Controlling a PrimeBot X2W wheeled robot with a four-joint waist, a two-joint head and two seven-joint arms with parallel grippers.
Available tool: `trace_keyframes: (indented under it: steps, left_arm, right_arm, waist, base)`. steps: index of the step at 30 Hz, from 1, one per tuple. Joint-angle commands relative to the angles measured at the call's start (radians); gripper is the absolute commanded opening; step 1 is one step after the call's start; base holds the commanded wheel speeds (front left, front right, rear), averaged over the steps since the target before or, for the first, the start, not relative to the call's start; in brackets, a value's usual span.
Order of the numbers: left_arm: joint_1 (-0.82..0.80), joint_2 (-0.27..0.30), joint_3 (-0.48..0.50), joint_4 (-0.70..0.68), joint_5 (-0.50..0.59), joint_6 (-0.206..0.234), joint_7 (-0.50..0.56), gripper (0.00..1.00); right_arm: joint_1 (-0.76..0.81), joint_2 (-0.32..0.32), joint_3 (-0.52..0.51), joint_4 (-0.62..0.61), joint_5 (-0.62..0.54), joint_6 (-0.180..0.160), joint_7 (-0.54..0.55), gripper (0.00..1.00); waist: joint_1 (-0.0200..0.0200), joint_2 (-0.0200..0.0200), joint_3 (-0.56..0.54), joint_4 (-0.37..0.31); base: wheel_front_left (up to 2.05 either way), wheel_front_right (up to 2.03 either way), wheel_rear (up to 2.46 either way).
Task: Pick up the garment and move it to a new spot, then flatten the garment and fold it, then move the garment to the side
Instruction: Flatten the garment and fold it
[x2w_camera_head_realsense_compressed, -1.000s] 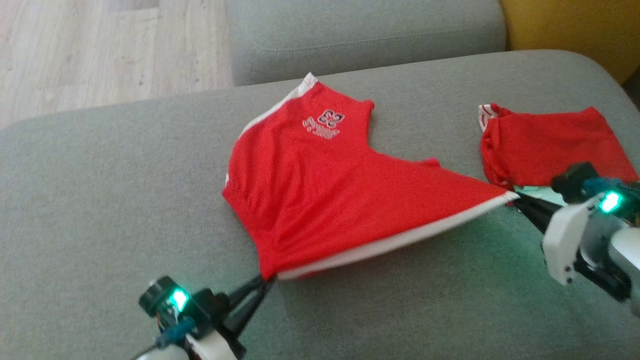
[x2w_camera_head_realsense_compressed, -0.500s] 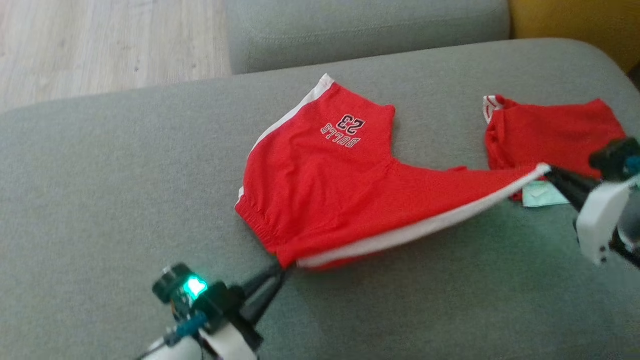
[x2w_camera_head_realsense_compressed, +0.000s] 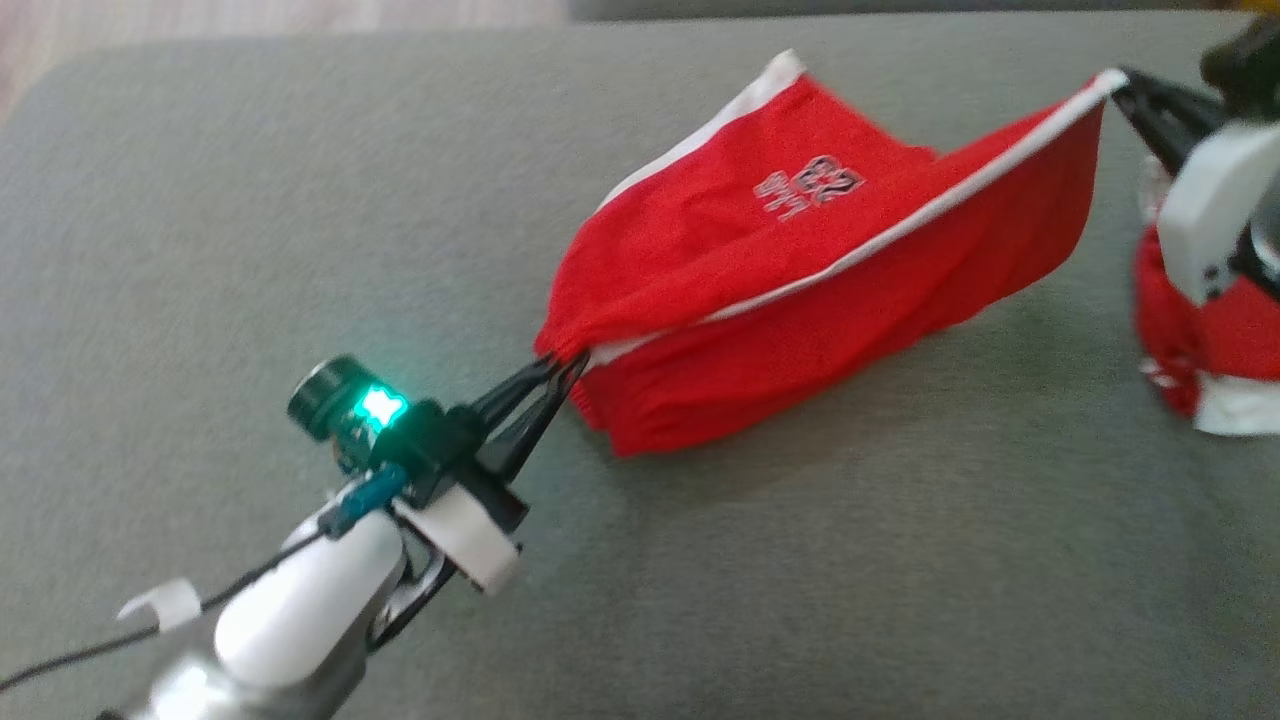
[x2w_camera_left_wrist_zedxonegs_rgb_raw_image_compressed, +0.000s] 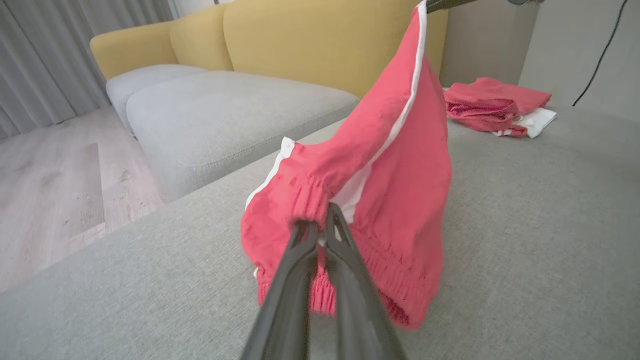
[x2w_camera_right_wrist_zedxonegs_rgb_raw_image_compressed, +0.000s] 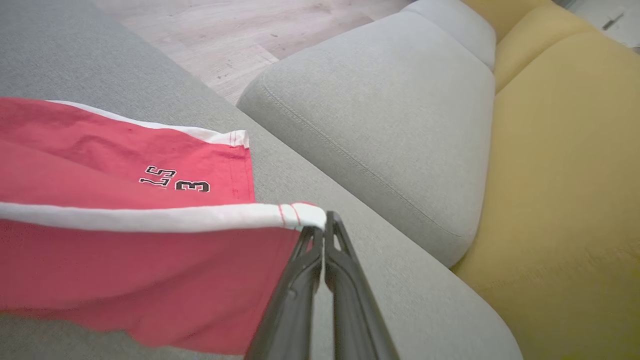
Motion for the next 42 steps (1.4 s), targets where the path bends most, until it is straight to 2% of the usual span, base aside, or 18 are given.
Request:
trace_keyframes:
  steps: [1, 6, 14, 23, 32, 33, 34, 36, 42]
  left_arm:
    - [-0.072, 0.005, 0.043, -0.002, 0.007, -0.009, -0.009, 0.0]
    - [-0.162, -0.057, 0.032, 0.086, 0.003, -0.028, -0.016, 0.0]
    - [-0.238, -0.137, 0.027, 0.219, -0.013, -0.039, -0.038, 0.0]
    - [-0.278, -0.201, 0.029, 0.316, -0.016, -0.045, -0.059, 0.0]
    - [-0.307, -0.24, 0.047, 0.363, -0.013, -0.051, -0.065, 0.0]
    - [-0.307, -0.242, 0.053, 0.362, -0.01, -0.051, -0.065, 0.0]
    - [-0.306, -0.243, 0.057, 0.362, -0.006, -0.052, -0.065, 0.2]
    - [-0.303, -0.244, 0.066, 0.364, 0.001, -0.052, -0.065, 0.99]
    - [-0.288, -0.23, 0.111, 0.36, 0.024, -0.039, -0.065, 1.0]
  right_arm:
    - [-0.051, -0.002, 0.015, 0.011, -0.013, 0.007, 0.01, 0.0]
    - [-0.201, 0.028, 0.11, 0.115, -0.023, 0.007, 0.01, 0.0]
    - [-0.348, 0.057, 0.255, 0.256, -0.008, 0.007, -0.017, 0.0]
    - [-0.43, 0.079, 0.368, 0.389, 0.018, 0.007, -0.056, 0.0]
    - [-0.478, 0.112, 0.423, 0.505, 0.064, 0.007, -0.106, 0.0]
    - [-0.483, 0.118, 0.426, 0.513, 0.068, 0.007, -0.115, 0.82]
    - [-0.485, 0.124, 0.427, 0.525, 0.078, 0.007, -0.117, 1.0]
    - [-0.491, 0.139, 0.433, 0.54, 0.087, 0.007, -0.125, 1.0]
    - [-0.491, 0.172, 0.428, 0.592, 0.138, 0.007, -0.201, 1.0]
  waist:
    - [-0.0003, 0.0, 0.067, 0.072]
    - [-0.0003, 0.0, 0.131, 0.149]
    - [-0.0003, 0.0, 0.194, 0.219]
    - [-0.0003, 0.0, 0.226, 0.259]
    - [-0.0003, 0.0, 0.245, 0.277]
    - [-0.0003, 0.0, 0.248, 0.277]
    - [-0.0003, 0.0, 0.249, 0.276]
    - [-0.0003, 0.0, 0.251, 0.271]
    - [-0.0003, 0.0, 0.224, 0.233]
  base:
    - [0.0, 0.0, 0.0]
    - [0.0, 0.0, 0.0]
    - [0.0, 0.0, 0.0]
    - [0.0, 0.0, 0.0]
    - [0.0, 0.0, 0.0]
    - [0.0, 0.0, 0.0]
    - [0.0, 0.0, 0.0]
    - [0.0, 0.0, 0.0]
    - [0.0, 0.0, 0.0]
